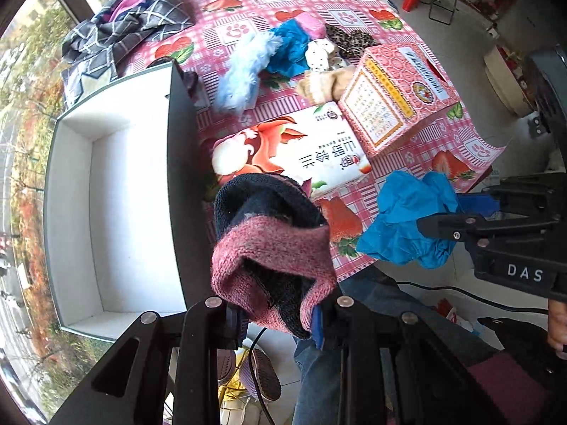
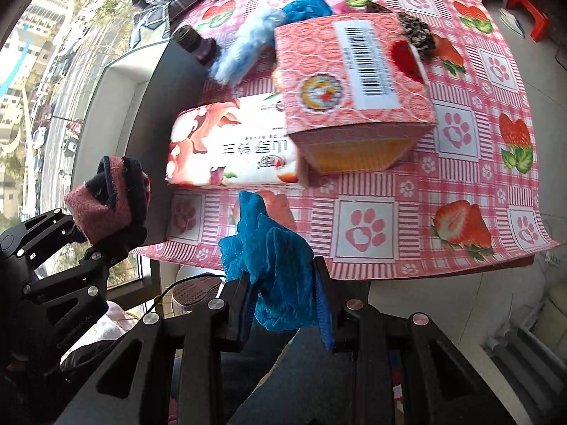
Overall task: Organize soft objects
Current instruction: 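Carry the hat and gloves over the open white box with both grippers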
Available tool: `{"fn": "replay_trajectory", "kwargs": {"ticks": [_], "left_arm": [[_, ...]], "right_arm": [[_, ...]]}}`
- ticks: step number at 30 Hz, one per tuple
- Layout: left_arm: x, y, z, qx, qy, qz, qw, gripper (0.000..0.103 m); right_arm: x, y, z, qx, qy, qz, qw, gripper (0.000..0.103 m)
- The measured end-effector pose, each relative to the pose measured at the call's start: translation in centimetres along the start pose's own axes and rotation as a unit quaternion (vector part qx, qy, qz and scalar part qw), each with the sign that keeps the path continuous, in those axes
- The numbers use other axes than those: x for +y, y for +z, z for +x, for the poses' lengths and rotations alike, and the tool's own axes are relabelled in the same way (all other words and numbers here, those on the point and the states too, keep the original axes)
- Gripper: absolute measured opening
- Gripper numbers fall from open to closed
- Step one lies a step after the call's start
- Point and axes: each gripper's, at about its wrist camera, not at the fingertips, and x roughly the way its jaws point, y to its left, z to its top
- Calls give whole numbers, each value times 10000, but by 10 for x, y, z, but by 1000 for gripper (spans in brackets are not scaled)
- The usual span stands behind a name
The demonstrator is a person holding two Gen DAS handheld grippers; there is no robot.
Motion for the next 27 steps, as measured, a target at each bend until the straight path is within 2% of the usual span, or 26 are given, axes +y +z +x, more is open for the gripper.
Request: {"fn": "replay_trajectory", "kwargs": {"ticks": [12, 20, 27], "left_arm": [[54, -26, -16, -209, 287, -954, 9948, 30], [110, -40, -29, -477, 548, -1992, 9773, 30], [155, -50, -23, -456, 855, -2522, 9628, 30]], "right_arm": [[77, 21, 5, 126, 66, -1066, 9942, 31], [122, 34, 1, 81, 121, -1551, 9878, 31], [152, 48, -4, -74, 189, -1745, 9844, 31]]}}
